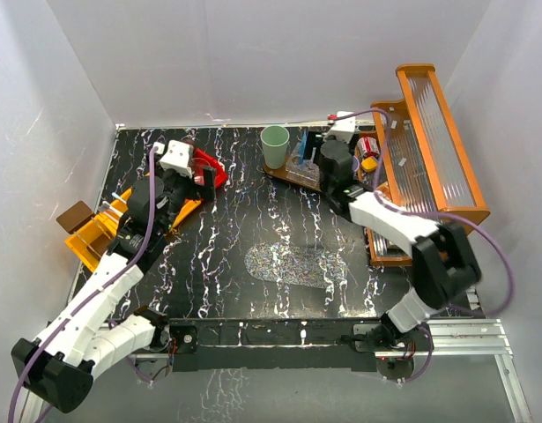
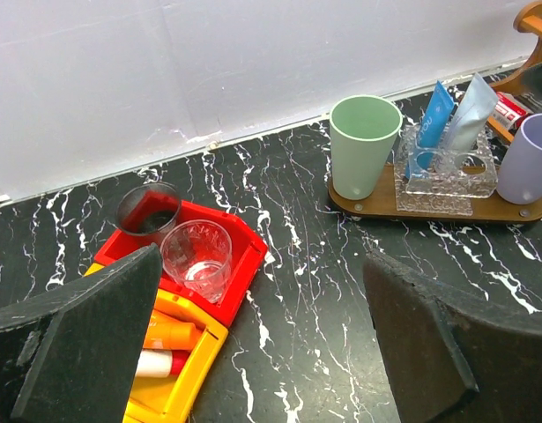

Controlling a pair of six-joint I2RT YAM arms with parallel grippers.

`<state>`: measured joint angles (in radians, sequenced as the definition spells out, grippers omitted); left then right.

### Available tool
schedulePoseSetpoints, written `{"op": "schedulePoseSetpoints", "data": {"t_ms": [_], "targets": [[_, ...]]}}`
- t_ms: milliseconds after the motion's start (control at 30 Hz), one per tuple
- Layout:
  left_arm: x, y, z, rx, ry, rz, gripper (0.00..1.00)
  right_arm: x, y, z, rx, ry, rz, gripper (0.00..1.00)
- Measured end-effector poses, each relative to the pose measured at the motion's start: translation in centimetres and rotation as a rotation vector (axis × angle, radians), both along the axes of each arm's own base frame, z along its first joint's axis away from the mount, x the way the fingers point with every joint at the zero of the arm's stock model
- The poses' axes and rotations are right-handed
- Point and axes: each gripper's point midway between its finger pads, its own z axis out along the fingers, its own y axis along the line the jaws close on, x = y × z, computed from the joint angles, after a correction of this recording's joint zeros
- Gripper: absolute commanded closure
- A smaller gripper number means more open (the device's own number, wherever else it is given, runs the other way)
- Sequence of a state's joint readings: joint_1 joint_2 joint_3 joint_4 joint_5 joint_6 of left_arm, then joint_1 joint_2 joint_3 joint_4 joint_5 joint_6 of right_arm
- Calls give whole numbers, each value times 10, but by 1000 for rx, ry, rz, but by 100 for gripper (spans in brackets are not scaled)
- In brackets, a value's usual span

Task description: Prepare toiletry sets of a toothbrush and toothpaste on the tray

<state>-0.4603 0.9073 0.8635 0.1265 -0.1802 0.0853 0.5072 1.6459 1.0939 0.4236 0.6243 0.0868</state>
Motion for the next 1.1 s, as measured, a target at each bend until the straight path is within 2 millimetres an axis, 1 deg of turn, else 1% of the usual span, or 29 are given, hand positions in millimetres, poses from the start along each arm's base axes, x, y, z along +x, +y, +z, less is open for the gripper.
{"op": "schedulePoseSetpoints", "data": {"t_ms": [67,133,167,233,267,367,467,533,600,633,767,800,833,867,900,1000,1100], "targets": [[2,-1,-4,2,12,2,4,-22,-2,25,47,-7,48,21],[6,-2,-11,4,32,10,4,-47,-3,46,96,-19,115,19],[9,-2,-15,3,46,17,4,-62,-2,53,115,-18,160,19],[14,-4,-29,0,90,30,4,-85,2,57,144,0,243,16],[16,-4,-36,-1,115,37,4,-95,5,54,150,21,286,16],[17,-5,-66,-15,233,68,3,-122,17,32,156,117,411,14],[8,0,-90,-38,348,111,4,-150,26,6,157,229,512,14],[2,7,-99,-51,409,150,5,-167,29,-4,164,276,561,13],[-2,21,-104,-66,468,209,8,-177,29,-7,169,292,587,12],[-2,32,-105,-76,491,248,10,-182,29,-7,170,295,600,12],[0,89,-106,-122,549,439,15,-189,28,-4,164,290,621,12],[1,103,-106,-130,556,489,18,-190,28,-4,164,289,624,12],[1,116,-106,-133,562,534,24,-190,29,-4,163,290,629,12],[1,125,-107,-134,567,569,31,-191,30,-4,164,293,635,12],[3,135,-109,-136,577,609,35,-191,30,-5,164,295,641,12],[9,163,-122,-137,625,718,46,-193,33,-4,167,297,656,12],[14,194,-145,-162,692,822,51,-194,34,-4,169,296,665,11]]}}
